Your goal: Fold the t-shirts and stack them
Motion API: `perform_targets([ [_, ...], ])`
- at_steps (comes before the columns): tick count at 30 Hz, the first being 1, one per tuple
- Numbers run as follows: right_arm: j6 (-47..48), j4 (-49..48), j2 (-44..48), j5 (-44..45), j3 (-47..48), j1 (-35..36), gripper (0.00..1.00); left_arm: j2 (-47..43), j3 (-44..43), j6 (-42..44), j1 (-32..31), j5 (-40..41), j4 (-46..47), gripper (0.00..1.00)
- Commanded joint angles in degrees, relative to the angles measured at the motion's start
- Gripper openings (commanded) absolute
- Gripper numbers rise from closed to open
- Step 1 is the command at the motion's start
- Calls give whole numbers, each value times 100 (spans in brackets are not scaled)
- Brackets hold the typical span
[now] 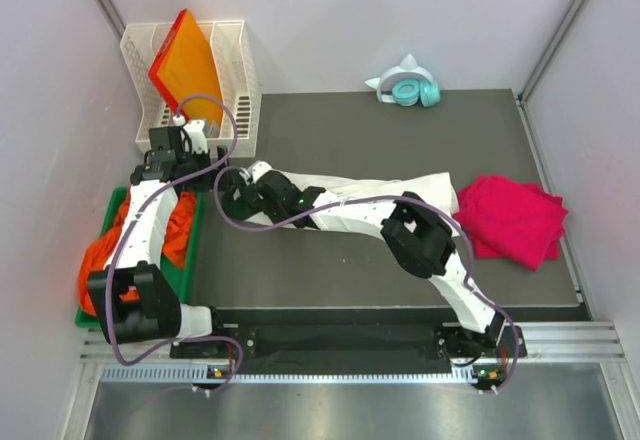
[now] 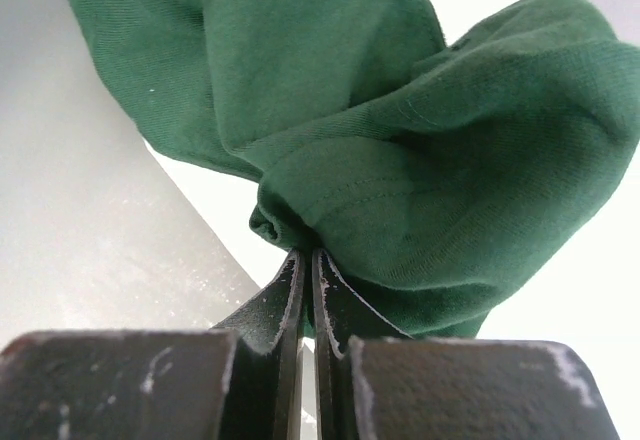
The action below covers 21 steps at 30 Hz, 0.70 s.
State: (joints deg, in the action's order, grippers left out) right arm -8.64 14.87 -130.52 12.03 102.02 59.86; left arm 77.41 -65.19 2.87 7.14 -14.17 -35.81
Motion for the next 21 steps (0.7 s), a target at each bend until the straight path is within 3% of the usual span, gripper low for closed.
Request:
perform_targets([
  [1,12,68,588,334,187,35,0,64,6,-50,42,-129,312,97],
  [21,-137,235,1143,651,-50,-430,0,354,-29,64,42,-419,347,96],
])
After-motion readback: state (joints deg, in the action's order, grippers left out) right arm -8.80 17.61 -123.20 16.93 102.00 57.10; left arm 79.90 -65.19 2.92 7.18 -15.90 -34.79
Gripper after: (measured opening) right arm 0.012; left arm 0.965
